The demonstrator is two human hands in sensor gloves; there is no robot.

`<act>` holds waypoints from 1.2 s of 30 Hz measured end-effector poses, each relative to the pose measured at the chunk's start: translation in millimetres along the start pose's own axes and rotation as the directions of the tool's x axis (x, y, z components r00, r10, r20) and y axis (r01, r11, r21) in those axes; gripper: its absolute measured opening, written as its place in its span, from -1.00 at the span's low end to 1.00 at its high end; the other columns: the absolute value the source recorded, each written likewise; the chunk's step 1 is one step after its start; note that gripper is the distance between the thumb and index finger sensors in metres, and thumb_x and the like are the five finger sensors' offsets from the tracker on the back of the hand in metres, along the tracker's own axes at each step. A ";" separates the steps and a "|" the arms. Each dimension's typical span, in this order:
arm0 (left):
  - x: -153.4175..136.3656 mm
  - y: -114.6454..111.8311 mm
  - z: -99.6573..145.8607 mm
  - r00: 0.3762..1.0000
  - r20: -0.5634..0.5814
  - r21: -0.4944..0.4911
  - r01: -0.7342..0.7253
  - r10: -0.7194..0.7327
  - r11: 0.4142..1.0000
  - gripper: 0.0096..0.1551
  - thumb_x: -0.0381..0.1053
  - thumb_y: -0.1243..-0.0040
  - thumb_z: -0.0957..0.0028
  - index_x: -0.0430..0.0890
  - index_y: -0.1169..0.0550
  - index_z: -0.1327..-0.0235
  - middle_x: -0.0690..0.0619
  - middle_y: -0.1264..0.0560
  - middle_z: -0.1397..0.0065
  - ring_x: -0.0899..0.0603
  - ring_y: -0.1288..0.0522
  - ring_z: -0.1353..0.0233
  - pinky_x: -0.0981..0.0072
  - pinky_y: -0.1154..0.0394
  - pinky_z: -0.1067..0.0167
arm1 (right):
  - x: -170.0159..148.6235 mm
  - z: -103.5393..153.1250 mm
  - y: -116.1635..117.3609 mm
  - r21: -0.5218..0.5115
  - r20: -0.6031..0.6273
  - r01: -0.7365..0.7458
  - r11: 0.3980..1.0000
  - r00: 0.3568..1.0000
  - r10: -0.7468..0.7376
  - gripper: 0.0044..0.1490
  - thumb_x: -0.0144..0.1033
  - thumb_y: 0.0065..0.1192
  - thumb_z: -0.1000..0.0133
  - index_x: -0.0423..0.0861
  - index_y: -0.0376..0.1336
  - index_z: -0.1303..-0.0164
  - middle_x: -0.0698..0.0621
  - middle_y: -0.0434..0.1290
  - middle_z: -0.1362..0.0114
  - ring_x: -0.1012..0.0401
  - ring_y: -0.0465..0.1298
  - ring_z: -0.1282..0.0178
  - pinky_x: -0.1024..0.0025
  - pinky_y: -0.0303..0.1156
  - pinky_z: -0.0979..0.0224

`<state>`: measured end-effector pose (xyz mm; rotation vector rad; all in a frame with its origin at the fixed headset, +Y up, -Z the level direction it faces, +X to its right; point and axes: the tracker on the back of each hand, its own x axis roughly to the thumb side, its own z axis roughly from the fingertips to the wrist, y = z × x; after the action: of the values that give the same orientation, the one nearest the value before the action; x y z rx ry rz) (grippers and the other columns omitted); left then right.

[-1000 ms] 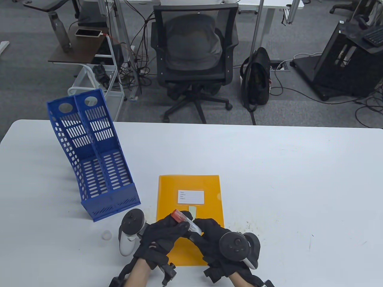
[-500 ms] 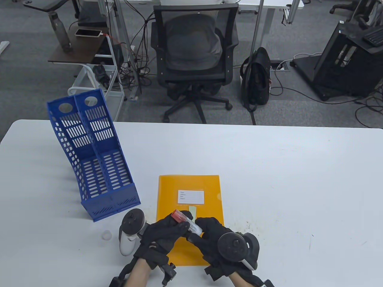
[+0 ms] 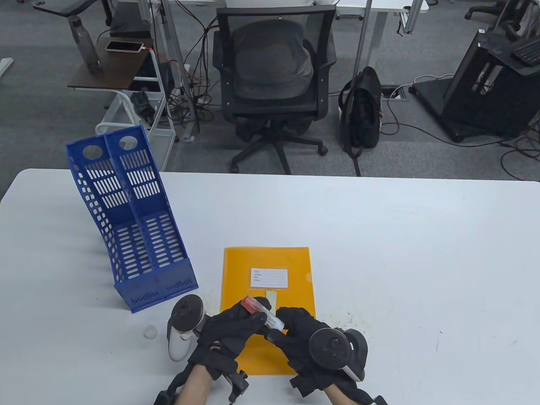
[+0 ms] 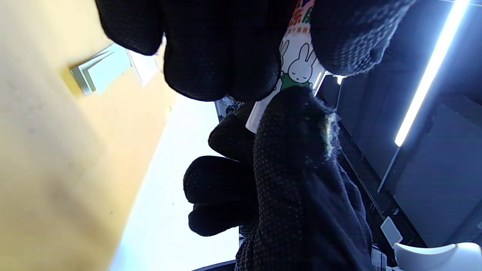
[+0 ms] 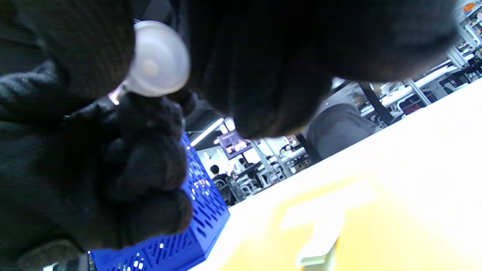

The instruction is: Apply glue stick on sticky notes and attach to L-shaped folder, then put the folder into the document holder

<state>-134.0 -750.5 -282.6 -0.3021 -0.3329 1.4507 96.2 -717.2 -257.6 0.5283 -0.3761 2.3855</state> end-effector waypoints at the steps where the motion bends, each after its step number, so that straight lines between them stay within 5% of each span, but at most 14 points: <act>1: -0.5 1.1 0.5 1.000 -0.003 0.007 -0.005 0.005 1.000 -0.29 0.21 -0.27 -0.04 -0.14 -0.49 -0.37 -0.07 -0.65 -0.17 -0.18 -0.61 -0.21 -0.25 -0.38 -0.34 | -0.5 -0.2 1.7 0.021 0.006 0.018 1.000 1.000 -0.018 -0.15 0.17 0.20 0.00 -0.29 0.39 -0.19 -0.27 0.57 -0.15 0.01 0.68 0.27 0.18 0.62 0.33; 4: -2.0 2.7 0.7 0.999 -0.001 0.002 -0.041 0.041 0.999 -0.29 0.21 -0.27 -0.05 -0.13 -0.49 -0.37 -0.07 -0.65 -0.17 -0.18 -0.61 -0.21 -0.25 -0.37 -0.34 | -1.2 0.0 8.6 0.115 0.003 0.125 0.986 0.992 -0.126 -0.09 0.11 -0.03 -0.10 -0.35 0.30 -0.37 -0.38 0.47 -0.31 -0.06 0.67 0.18 0.14 0.60 0.30; 8: -2.8 1.9 -0.1 0.999 -0.003 -0.008 -0.037 0.037 0.999 -0.29 0.22 -0.27 -0.05 -0.14 -0.49 -0.37 -0.07 -0.65 -0.17 -0.18 -0.61 -0.21 -0.25 -0.38 -0.34 | 1.9 -0.8 4.1 0.050 0.008 0.072 0.996 0.997 -0.072 -0.18 0.08 0.24 0.00 -0.35 0.40 -0.16 -0.30 0.58 -0.11 0.02 0.69 0.25 0.18 0.62 0.32; 12: -1.2 0.1 -0.1 1.000 0.004 -0.007 -0.025 0.025 1.000 -0.29 0.22 -0.26 -0.04 -0.13 -0.49 -0.37 -0.06 -0.65 -0.17 -0.18 -0.61 -0.22 -0.24 -0.38 -0.34 | 4.5 1.8 1.3 -0.039 0.028 -0.020 0.999 0.999 0.021 -0.14 0.11 0.45 0.11 -0.30 0.34 -0.16 -0.23 0.55 -0.11 0.06 0.68 0.24 0.19 0.63 0.28; 16: -1.7 1.8 0.8 0.999 0.005 -0.001 -0.052 0.052 0.999 -0.29 0.22 -0.26 -0.05 -0.14 -0.49 -0.37 -0.07 -0.65 -0.17 -0.18 -0.61 -0.21 -0.24 -0.38 -0.34 | 1.0 1.4 7.0 0.045 0.013 0.063 0.997 0.998 -0.064 -0.06 0.16 0.06 -0.06 -0.35 0.30 -0.35 -0.34 0.49 -0.28 -0.03 0.67 0.18 0.12 0.61 0.26; 18: -1.8 2.3 0.7 0.999 -0.001 0.006 -0.041 0.041 0.999 -0.29 0.21 -0.27 -0.04 -0.14 -0.49 -0.36 -0.07 -0.65 -0.16 -0.19 -0.61 -0.21 -0.25 -0.37 -0.34 | -0.2 0.1 8.6 0.059 0.000 0.107 0.993 0.994 -0.107 -0.13 0.10 0.02 -0.08 -0.36 0.38 -0.26 -0.35 0.55 -0.21 -0.05 0.68 0.21 0.11 0.61 0.27; 24: -1.0 -0.9 0.0 0.999 0.006 -0.012 -0.039 0.039 0.999 -0.29 0.22 -0.26 -0.04 -0.13 -0.49 -0.37 -0.06 -0.65 -0.17 -0.18 -0.61 -0.21 -0.25 -0.38 -0.34 | 3.7 1.5 1.2 -0.037 0.011 -0.006 0.999 1.000 0.007 -0.15 0.13 0.44 0.11 -0.29 0.37 -0.12 -0.22 0.58 -0.08 0.06 0.68 0.25 0.17 0.63 0.27; 30: -3.2 2.5 0.0 0.998 0.004 0.003 -0.057 0.057 0.998 -0.29 0.22 -0.27 -0.05 -0.14 -0.49 -0.37 -0.07 -0.65 -0.16 -0.18 -0.61 -0.21 -0.24 -0.38 -0.34 | -2.4 -0.2 8.3 0.071 -0.011 0.116 0.991 0.993 -0.116 -0.09 0.14 -0.04 -0.08 -0.36 0.36 -0.29 -0.36 0.52 -0.24 -0.06 0.67 0.19 0.09 0.61 0.25; 36: -2.4 -0.2 -1.1 0.999 0.006 -0.012 -0.050 0.050 0.999 -0.29 0.21 -0.26 -0.05 -0.13 -0.48 -0.38 -0.07 -0.64 -0.18 -0.18 -0.61 -0.22 -0.25 -0.37 -0.35 | 3.1 1.2 1.0 -0.065 0.015 0.004 0.998 1.000 -0.003 -0.18 0.11 0.40 0.09 -0.30 0.39 -0.10 -0.25 0.58 -0.07 0.06 0.68 0.27 0.17 0.63 0.28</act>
<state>-133.6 -752.9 -283.7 -0.3172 -0.3411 1.4992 93.7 -716.7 -255.3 0.5164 -0.4568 2.3588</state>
